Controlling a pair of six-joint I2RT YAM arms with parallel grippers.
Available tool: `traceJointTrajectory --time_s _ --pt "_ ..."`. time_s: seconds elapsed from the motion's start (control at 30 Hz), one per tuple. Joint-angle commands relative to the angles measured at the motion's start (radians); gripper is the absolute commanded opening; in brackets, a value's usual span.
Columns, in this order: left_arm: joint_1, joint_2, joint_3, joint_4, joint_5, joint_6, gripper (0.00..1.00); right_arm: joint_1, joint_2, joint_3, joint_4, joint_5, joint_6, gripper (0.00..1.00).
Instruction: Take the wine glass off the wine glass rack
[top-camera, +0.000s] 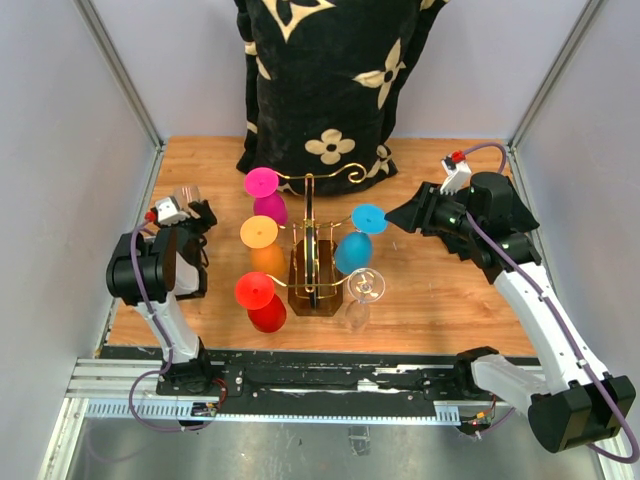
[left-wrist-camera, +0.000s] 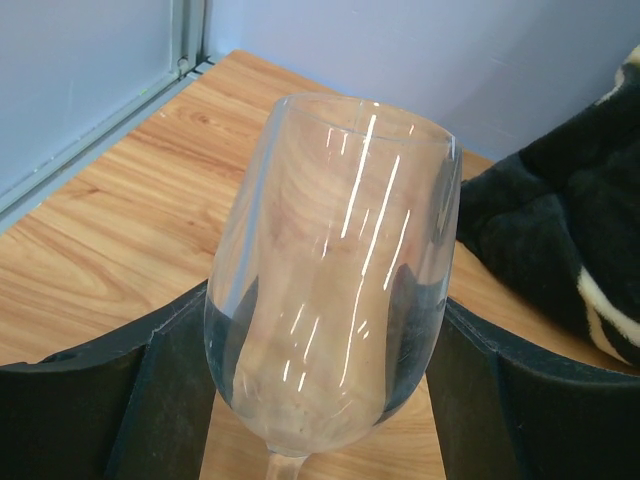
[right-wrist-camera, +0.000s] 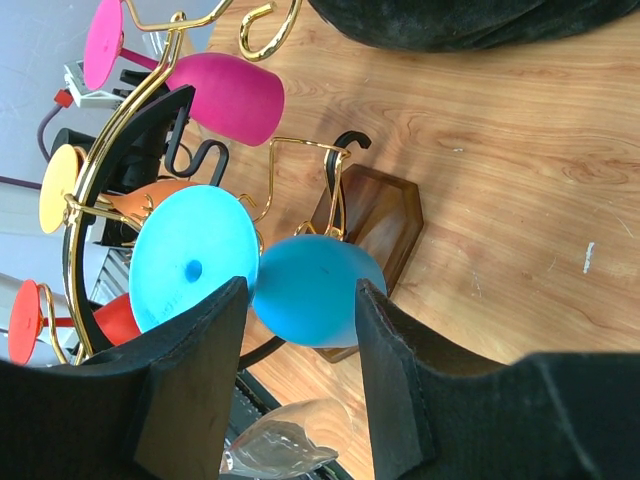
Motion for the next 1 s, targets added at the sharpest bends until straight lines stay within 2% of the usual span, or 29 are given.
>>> traceJointTrajectory --time_s 0.0,0.13,0.23,0.37,0.47,0.57,0.67,0.77,0.83,0.97 --pt "-0.001 -0.068 -0.001 0.312 -0.001 -0.030 0.01 -0.010 -0.016 0.006 -0.032 0.039 -0.059 0.48" --pt "-0.020 -0.157 -0.030 0.310 -0.006 -0.024 0.01 -0.011 -0.034 0.060 -0.113 0.133 -0.124 0.49" --pt "-0.054 -0.239 -0.067 0.307 -0.047 0.029 0.01 -0.010 -0.052 0.073 -0.121 0.160 -0.139 0.49" --pt "-0.082 -0.380 -0.135 0.261 -0.083 0.016 0.01 -0.009 -0.067 0.120 -0.139 0.190 -0.191 0.51" --pt "-0.103 -0.528 -0.164 0.153 -0.103 0.037 0.00 0.006 -0.073 0.182 -0.172 0.235 -0.260 0.61" --pt "-0.113 -0.720 -0.142 -0.057 -0.116 0.059 0.01 0.032 -0.065 0.245 -0.188 0.247 -0.306 0.67" --pt "-0.114 -0.846 -0.105 -0.234 -0.105 0.083 0.01 0.072 -0.048 0.313 -0.167 0.228 -0.330 0.71" --pt "-0.113 -0.928 -0.098 -0.321 -0.090 0.117 0.01 0.154 0.007 0.383 -0.115 0.139 -0.339 0.81" --pt "-0.114 -0.965 -0.103 -0.358 -0.087 0.130 0.00 0.259 0.078 0.464 -0.103 0.085 -0.364 0.86" --pt "-0.114 -0.991 -0.108 -0.389 -0.042 0.130 0.00 0.528 0.280 0.684 -0.172 0.060 -0.493 0.87"
